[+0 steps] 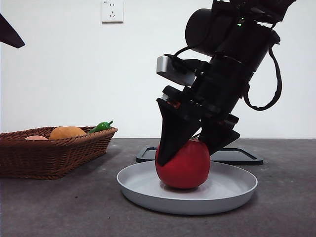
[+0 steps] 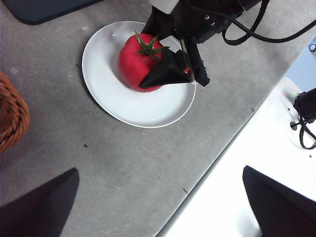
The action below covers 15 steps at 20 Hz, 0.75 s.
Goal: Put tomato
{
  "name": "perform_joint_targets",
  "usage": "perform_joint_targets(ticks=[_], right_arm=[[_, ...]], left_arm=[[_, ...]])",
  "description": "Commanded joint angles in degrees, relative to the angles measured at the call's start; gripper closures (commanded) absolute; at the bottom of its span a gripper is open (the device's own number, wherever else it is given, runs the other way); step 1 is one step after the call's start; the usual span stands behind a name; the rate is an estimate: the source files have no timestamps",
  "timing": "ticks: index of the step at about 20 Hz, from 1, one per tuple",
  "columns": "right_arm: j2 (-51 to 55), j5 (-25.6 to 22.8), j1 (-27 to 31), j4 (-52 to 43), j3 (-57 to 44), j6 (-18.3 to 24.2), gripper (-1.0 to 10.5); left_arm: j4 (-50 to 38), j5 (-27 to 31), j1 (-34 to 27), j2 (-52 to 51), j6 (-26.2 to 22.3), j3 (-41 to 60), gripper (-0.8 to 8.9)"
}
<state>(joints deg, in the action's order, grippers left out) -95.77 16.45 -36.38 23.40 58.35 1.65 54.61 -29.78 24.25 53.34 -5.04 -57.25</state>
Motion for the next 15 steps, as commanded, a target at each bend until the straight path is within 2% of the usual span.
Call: perform_joint_targets(ticks=[1,5,8,11,15], right_arm=[[-0.6,0.2,-0.6,0.6,1.0,0.0,8.3],[3.1,-0.8,-0.4,0.5,3.1,0.1,8.3],[3.9,-5.7,0.7,0.3,7.7,0.2,8.3],[3.5,-9.4,2.8,-4.7,10.7,0.3,8.3],[0.5,-10.6,7.2,-10.2,13.7,0.3,8.3]], left_arm=[[-0.4,-0.1,0.3,0.3,-0.5,-1.2,2.86],[-0.4,-0.1,0.3,0.3,-0.5,-1.2,2.86],[-0.4,-0.1,0.3,0.3,-0.5,-1.2,2.86],[-0.4,-0.1,0.3,0.3,-0.5,-1.2,2.86],[-0.4,-0.1,0.3,0.3,-0.5,-1.2,2.86]])
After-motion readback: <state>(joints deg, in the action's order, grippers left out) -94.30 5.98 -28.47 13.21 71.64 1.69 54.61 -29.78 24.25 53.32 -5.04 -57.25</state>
